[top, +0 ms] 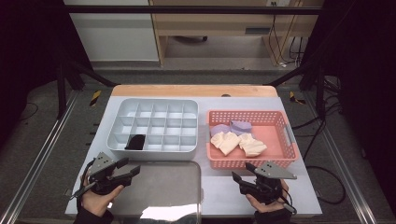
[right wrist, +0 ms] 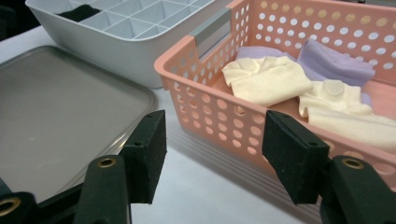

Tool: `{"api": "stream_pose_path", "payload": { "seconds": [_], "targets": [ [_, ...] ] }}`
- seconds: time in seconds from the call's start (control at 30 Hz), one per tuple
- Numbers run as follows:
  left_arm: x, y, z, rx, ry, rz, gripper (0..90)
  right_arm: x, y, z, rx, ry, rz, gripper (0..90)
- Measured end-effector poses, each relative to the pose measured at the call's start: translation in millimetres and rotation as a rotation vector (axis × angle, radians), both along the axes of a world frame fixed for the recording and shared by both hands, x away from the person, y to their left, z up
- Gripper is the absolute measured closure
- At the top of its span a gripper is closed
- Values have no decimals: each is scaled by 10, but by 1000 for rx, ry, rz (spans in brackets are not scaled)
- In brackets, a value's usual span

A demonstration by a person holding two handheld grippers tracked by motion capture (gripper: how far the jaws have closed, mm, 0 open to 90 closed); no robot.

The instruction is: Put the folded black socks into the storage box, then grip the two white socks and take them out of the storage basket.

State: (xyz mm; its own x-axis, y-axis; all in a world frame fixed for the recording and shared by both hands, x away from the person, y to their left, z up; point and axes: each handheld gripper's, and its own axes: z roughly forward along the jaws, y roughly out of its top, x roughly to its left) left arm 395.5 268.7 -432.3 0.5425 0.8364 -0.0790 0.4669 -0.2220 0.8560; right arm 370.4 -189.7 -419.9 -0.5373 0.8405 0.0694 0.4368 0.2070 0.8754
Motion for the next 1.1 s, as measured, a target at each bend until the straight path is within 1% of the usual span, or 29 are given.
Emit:
{"api": "stream_pose_path", "payload": {
  "seconds": [0.07,0.13,0.2,0.27,0.43,0.5,0.57,0.63,0.73,0.8,0.87,0.93,1.03,1.1],
  "targets": [
    [-8,-10,-41,5,6,5,339,18,1,18,4,4,-5,401],
    [-19,-18,-78,2,9,6,311,42,9,29,2,-2,-9,401],
    [-24,-24,-104,9,16,4,305,67,19,42,-3,-6,-16,392],
    [-32,-24,-124,6,17,13,293,94,25,64,0,-9,-26,380],
    [-51,-36,-165,12,26,27,232,191,40,135,18,-21,-47,355],
    [-62,-43,-187,20,30,24,232,246,55,162,24,-17,-51,355],
    [-82,-37,-205,16,14,33,253,302,74,189,26,-19,-56,354],
    [-87,-19,-213,14,13,35,279,352,95,222,25,-21,-58,353],
    [-87,8,-231,-2,10,25,322,420,120,267,29,-25,-60,345],
    [-91,17,-237,-7,7,23,330,464,137,292,27,-30,-59,338],
    [-97,24,-237,-6,-7,32,330,508,154,323,22,-34,-65,337],
    [-98,32,-238,-13,-1,39,345,560,166,351,25,-33,-66,336],
    [-100,35,-238,14,19,59,358,651,188,384,22,-26,-66,338],
    [-98,38,-242,16,35,68,359,719,204,399,14,-23,-65,343]
  ]
}}
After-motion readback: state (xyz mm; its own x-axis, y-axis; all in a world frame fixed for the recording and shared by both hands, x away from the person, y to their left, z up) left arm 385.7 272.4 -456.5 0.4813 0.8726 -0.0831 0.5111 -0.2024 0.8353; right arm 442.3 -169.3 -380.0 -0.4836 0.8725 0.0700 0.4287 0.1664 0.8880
